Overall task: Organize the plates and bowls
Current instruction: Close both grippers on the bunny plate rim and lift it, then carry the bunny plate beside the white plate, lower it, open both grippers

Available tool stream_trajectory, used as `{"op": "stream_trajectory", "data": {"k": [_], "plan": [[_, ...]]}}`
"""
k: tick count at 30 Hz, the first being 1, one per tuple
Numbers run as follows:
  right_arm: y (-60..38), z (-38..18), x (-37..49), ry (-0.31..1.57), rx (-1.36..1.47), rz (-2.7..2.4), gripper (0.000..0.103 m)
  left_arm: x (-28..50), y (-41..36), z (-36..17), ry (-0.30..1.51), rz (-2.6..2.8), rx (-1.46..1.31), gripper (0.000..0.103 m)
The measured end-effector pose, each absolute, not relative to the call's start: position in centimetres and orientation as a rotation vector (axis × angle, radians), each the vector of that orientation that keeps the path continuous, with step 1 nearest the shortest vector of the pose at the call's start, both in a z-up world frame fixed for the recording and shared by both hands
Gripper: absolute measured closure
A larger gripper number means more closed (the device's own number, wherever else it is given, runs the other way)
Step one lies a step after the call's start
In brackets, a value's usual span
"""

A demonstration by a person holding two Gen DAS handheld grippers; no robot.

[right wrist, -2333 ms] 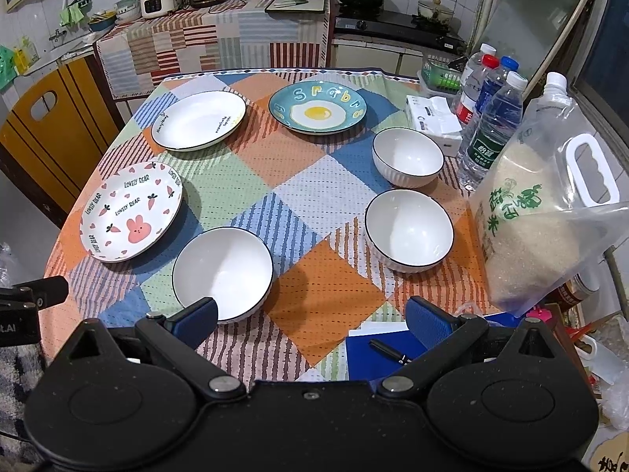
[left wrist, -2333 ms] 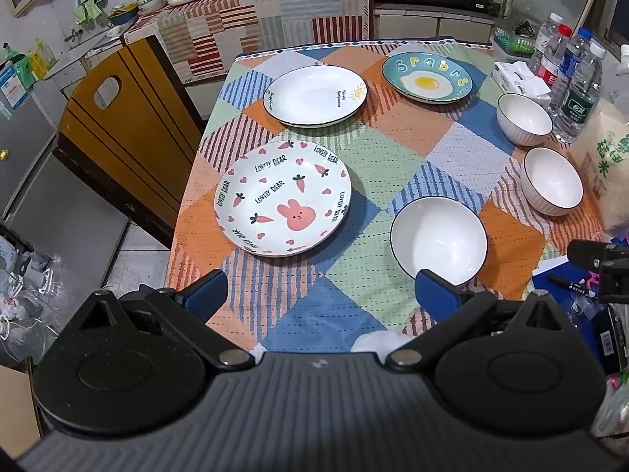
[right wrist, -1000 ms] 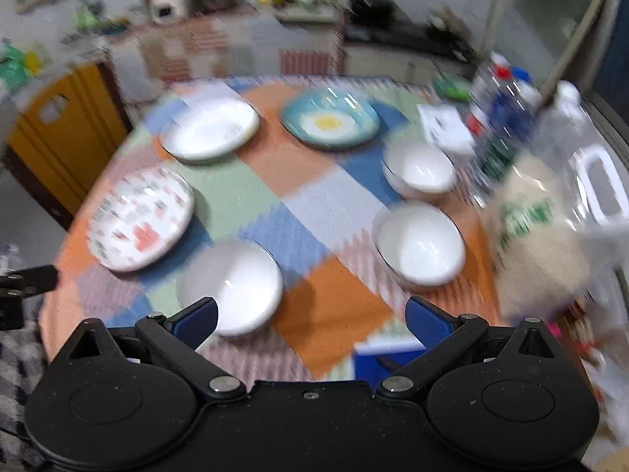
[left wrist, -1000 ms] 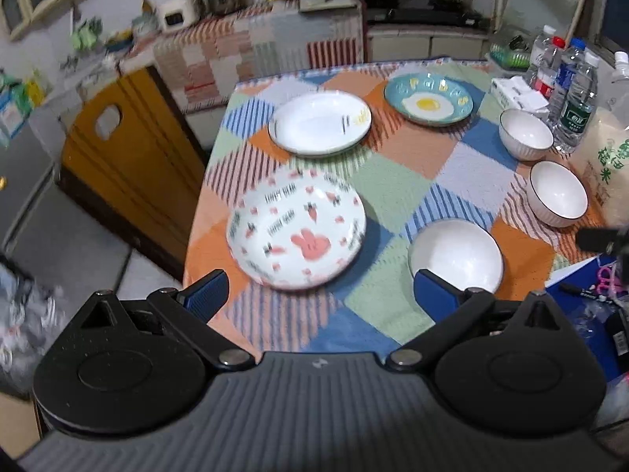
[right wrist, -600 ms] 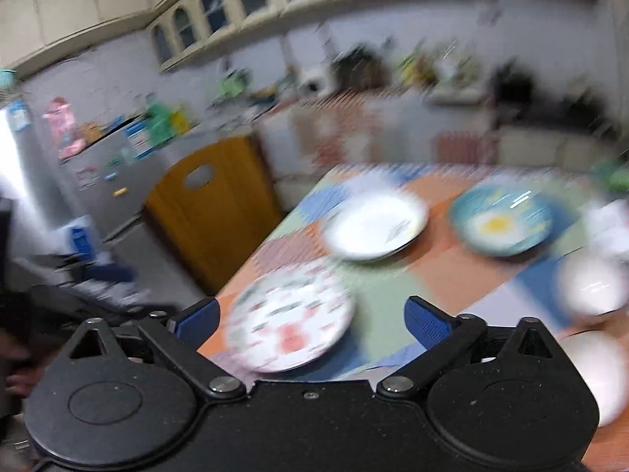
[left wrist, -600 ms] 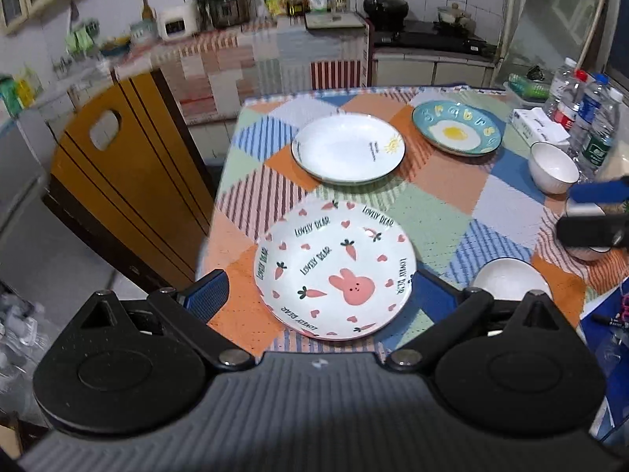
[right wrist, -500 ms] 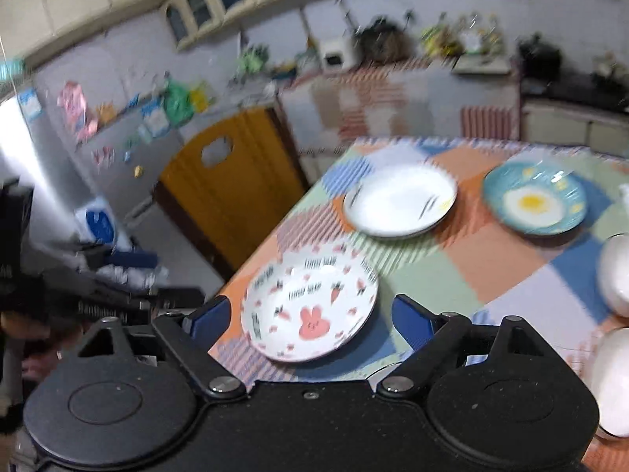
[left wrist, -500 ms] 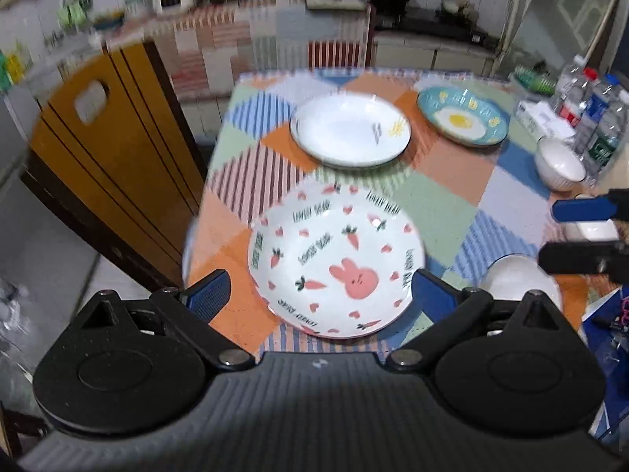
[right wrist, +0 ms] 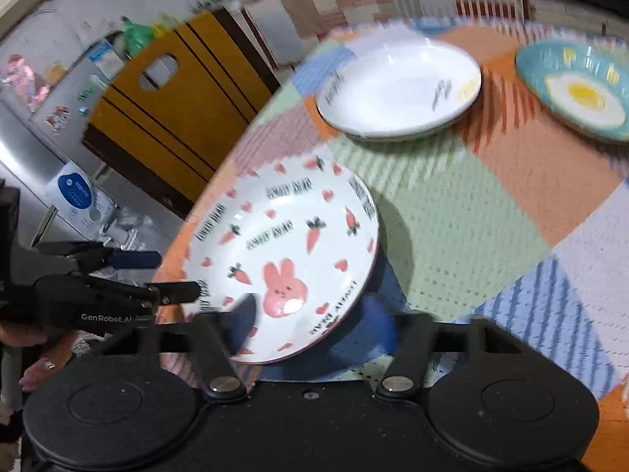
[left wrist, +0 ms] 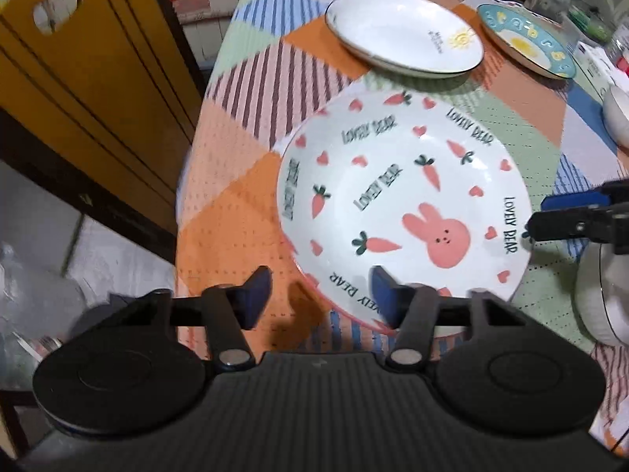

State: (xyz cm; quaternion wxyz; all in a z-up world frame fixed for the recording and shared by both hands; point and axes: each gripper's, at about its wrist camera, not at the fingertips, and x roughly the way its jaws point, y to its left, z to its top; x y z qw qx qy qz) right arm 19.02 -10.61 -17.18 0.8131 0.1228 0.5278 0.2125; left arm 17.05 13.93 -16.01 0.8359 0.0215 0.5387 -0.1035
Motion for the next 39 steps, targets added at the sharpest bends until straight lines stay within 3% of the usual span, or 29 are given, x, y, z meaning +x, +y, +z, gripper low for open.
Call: {"op": "stream_trajectory", "data": {"k": [10,11,13,24,39], "plan": [[-11.7,-20.1,21.8,1.215,0.351,0.385,0.055,19.2,14.6,-17.6,1.166,-0.280,0.029,0.056],[-11.7,-20.2,21.8,1.202,0.357,0.392,0.058,19.4,14.8,-17.9,1.174,-0.279,0.008,0.061],[-11.6,-20.6,22.0,1.205,0.364,0.426,0.088,19.6,15.3,-18.2,1.179,-0.300,-0.055,0.072],[-12.2,-19.4,22.4,1.166,0.284,0.522,0.088,20.0,15.6,-17.4,1.210,-0.287,-0.171,0.078],[-21.8,-13.1,21.0,1.023,0.285,0.444,0.087,20.6,5.6,-11.2,1.056,-0.440,-0.057,0.078]]}}
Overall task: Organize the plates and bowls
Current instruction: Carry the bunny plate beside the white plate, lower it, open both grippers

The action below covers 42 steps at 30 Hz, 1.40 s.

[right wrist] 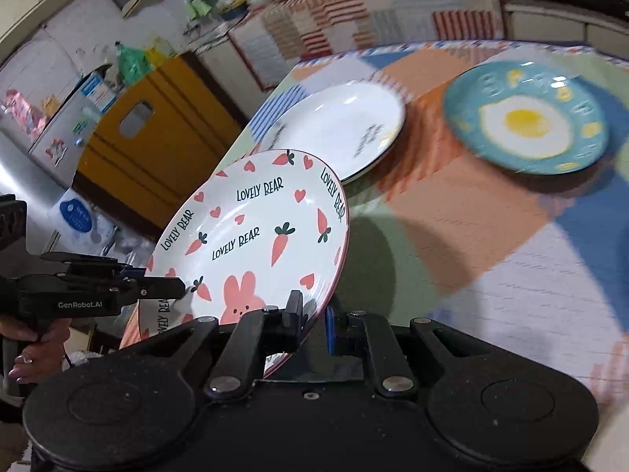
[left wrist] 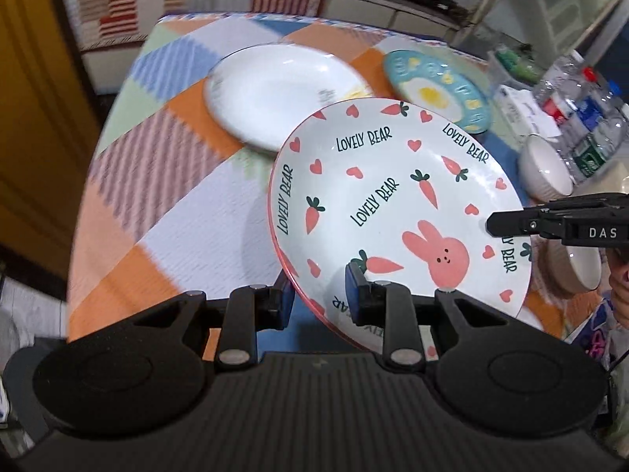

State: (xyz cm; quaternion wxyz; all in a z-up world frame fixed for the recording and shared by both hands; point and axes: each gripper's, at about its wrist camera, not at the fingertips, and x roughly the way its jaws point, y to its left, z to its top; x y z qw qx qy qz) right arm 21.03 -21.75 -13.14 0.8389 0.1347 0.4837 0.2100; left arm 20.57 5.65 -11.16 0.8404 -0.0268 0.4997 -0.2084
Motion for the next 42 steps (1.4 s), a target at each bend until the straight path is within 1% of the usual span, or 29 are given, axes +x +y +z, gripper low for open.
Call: {"op": "stream_trajectory", "data": {"k": [7,16,22,23,25,26,28,29,30,33,38,42], "plan": [[-25.8,-12.8,20.6,1.017,0.258,0.356,0.086,22.6,0.6,-12.4,1.071,-0.507,-0.062,0.078],[-29.2,-16.2,20.7,1.062,0.262,0.266,0.083,24.8,-3.5,-15.6,1.134,-0.553,-0.016,0.078],[-28.7,-17.7,20.9,1.080,0.189,0.230,0.081,25.4,-4.4,-17.5,1.160,-0.539,0.004,0.076],[-28.4,-17.8,21.0,1.080,0.160,0.228,0.080,25.6,-4.4,-17.7,1.172,-0.542,-0.007,0.076],[-27.4,-18.0,21.1,1.095,0.083,0.192,0.075,25.5,-4.4,-18.3,1.203,-0.552,-0.015,0.076],[-26.9,-18.3,21.3,1.116,0.057,0.164,0.074,25.2,-4.6,-18.2,1.194,-0.551,-0.001,0.077],[-26.0,-18.7,21.5,1.135,0.021,0.103,0.066,24.7,-4.8,-17.6,1.176,-0.539,0.024,0.077],[-25.5,-18.7,21.6,1.135,-0.003,0.078,0.066,24.6,-4.7,-17.4,1.171,-0.530,0.024,0.074],[-25.0,-18.6,21.6,1.127,-0.036,0.054,0.065,24.5,-4.5,-17.0,1.173,-0.527,0.021,0.074],[-24.0,-17.7,21.0,1.100,-0.098,0.019,0.059,24.4,-3.5,-16.0,1.175,-0.512,0.004,0.072],[-23.4,-14.6,19.9,1.055,-0.079,0.053,0.057,23.9,-1.2,-13.6,1.151,-0.485,-0.007,0.068],[-22.8,-11.2,19.2,1.011,0.031,0.118,0.056,23.2,0.4,-11.0,1.108,-0.467,-0.007,0.062]]}}
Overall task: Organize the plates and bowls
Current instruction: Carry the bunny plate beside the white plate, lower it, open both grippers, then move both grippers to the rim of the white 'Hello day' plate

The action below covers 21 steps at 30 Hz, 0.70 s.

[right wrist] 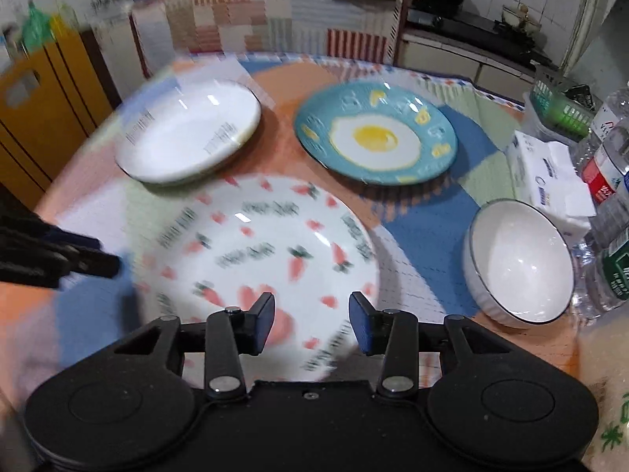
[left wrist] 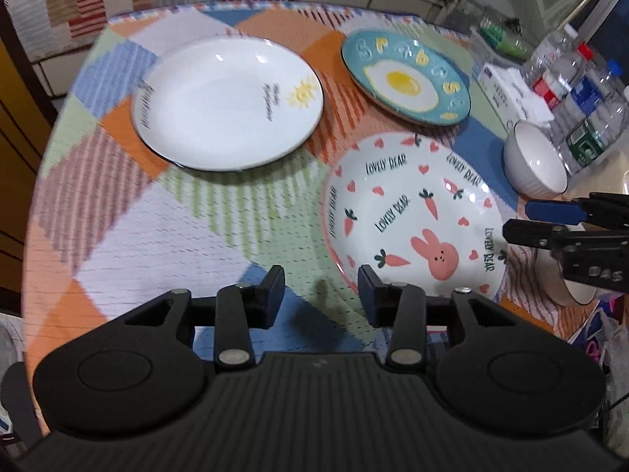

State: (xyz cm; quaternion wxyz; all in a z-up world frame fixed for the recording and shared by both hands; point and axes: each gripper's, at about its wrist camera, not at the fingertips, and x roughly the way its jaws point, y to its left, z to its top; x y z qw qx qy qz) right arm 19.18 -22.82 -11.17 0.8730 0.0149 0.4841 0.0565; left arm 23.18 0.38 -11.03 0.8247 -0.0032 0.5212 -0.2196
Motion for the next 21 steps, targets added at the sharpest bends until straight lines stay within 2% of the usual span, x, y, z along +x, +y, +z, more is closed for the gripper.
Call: {"op": "stream_trajectory", "data": {"k": [6,13,18,21], "plan": [[-20.7,-5.9,18.9,0.961,0.113,0.241,0.050,22.3,3.2,-6.7,1.033,-0.436,-0.027,0.057],[-17.0,0.2,21.1,1.066,0.070,0.363,0.049,23.3,5.7,-2.4,0.972,-0.414,-0.014,0.051],[-15.4,1.8,24.3,1.180,0.055,0.418,0.045,24.9,7.5,-0.8,0.902,-0.428,-0.056,0.024],[-14.8,0.5,26.1,1.178,0.061,0.446,0.044,26.2,8.1,-1.3,0.883,-0.416,-0.044,0.017]]}}
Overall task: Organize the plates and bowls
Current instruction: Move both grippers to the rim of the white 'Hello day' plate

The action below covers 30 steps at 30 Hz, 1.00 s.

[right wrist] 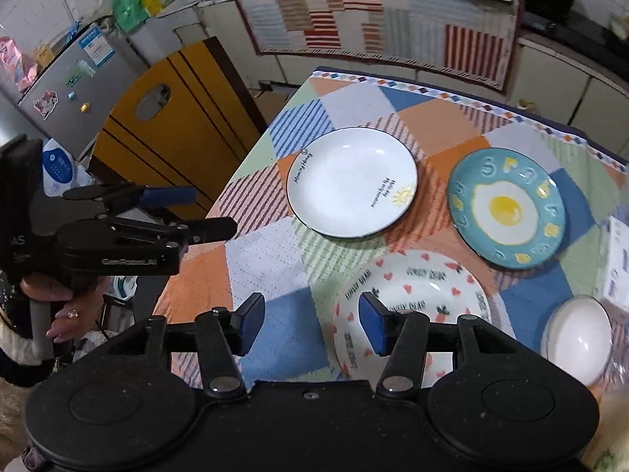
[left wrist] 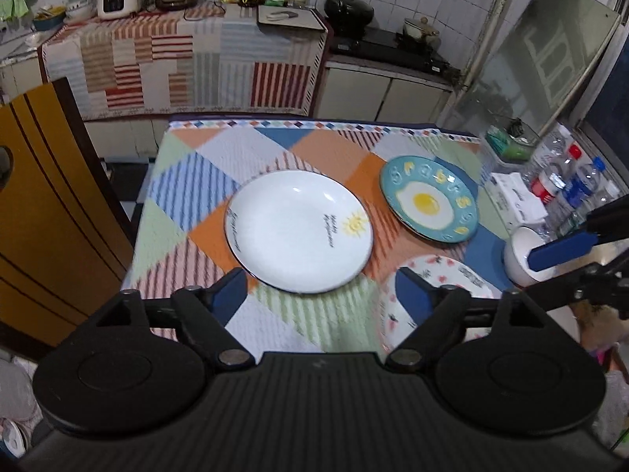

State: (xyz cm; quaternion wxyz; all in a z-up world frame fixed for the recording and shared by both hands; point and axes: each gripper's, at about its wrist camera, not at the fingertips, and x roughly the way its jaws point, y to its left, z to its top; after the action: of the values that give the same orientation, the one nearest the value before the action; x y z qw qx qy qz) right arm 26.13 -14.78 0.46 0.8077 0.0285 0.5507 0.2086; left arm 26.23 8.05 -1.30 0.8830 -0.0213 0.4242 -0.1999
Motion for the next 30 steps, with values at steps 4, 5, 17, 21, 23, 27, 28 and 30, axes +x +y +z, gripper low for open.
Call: {"op": "stream_trajectory", "data": {"k": [4,5,17,21,23,27,28,30], "plan": [[-15.4,-2.8,28.0,1.106,0.176,0.495,0.044,28.3,8.3,-3.6,0.882,-0.376,-0.016,0.013],[-15.7,-4.1,28.5,1.087,0.218,0.500,0.044,28.9,8.4,-4.4,0.882,-0.359,-0.015,0.012],[-18.9,-15.3,34.9,1.084,0.404,0.333,0.044,35.8,8.7,-12.3,0.920,-0.351,0.061,0.011],[-19.5,-17.0,36.3,1.073,0.390,0.322,0.045,38.2,9.3,-14.5,0.959,-0.380,-0.006,0.015],[-19.7,-17.8,36.8,1.069,0.403,0.317,0.049,39.1,9.3,-15.6,0.984,-0.394,-0.027,0.020],[-20.0,-19.1,37.9,1.054,0.401,0.315,0.068,40.4,9.4,-17.4,1.038,-0.377,-0.039,0.046],[-19.9,-19.4,38.1,1.052,0.392,0.316,0.078,40.6,9.4,-17.7,1.049,-0.373,-0.044,0.050],[-19.8,-19.8,38.5,1.046,0.370,0.300,0.089,40.9,9.5,-18.3,1.065,-0.377,-0.053,0.070]]}}
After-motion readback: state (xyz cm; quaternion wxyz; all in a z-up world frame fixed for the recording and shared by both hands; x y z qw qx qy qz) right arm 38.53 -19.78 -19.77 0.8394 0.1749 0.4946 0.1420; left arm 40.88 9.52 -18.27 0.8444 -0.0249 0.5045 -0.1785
